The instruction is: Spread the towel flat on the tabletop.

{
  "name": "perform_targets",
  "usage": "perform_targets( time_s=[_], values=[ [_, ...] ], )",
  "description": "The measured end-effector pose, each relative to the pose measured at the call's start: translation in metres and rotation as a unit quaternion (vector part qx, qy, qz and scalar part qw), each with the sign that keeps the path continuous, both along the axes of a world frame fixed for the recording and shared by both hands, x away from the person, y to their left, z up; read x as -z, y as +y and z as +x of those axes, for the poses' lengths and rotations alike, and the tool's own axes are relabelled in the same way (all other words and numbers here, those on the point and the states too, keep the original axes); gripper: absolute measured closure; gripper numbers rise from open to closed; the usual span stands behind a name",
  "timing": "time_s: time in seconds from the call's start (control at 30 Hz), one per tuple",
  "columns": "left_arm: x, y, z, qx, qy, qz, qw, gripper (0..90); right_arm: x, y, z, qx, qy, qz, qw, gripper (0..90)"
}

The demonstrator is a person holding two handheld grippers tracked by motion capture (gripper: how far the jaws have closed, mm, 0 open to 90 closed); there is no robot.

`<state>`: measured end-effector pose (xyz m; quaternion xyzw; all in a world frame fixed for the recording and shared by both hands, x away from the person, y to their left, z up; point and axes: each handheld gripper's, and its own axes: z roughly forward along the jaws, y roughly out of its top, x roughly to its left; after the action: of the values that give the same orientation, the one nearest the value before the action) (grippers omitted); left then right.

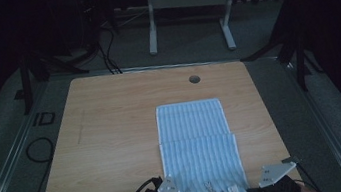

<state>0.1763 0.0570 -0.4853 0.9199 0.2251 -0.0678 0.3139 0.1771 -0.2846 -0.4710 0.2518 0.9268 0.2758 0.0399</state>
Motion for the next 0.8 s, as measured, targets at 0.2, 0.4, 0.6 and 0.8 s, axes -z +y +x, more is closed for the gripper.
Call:
perform_targets(
  time_s=[0.2,0.4,0.6,0.8],
  values=[
    [-0.006,0.007,0.011,-0.003,-0.006,-0.004,1.0000,56.7,-0.010,-0.007,0.009,0.026,-0.032,0.011,0.9991,60.4],
    [0.002,0.005,0.050,-0.043,-0.036,0.023,0.9982,53.6,-0.014,-0.002,0.061,0.056,-0.065,0.009,0.9962,75.4],
    [0.009,0.008,0.098,-0.089,-0.055,0.043,0.9936,55.0,0.008,0.011,0.119,0.074,-0.062,-0.022,0.9951,87.4],
    [0.008,0.011,0.162,-0.156,-0.090,0.094,0.9791,64.7,0.015,0.018,0.184,0.116,-0.062,-0.035,0.9907,89.5]
  ],
)
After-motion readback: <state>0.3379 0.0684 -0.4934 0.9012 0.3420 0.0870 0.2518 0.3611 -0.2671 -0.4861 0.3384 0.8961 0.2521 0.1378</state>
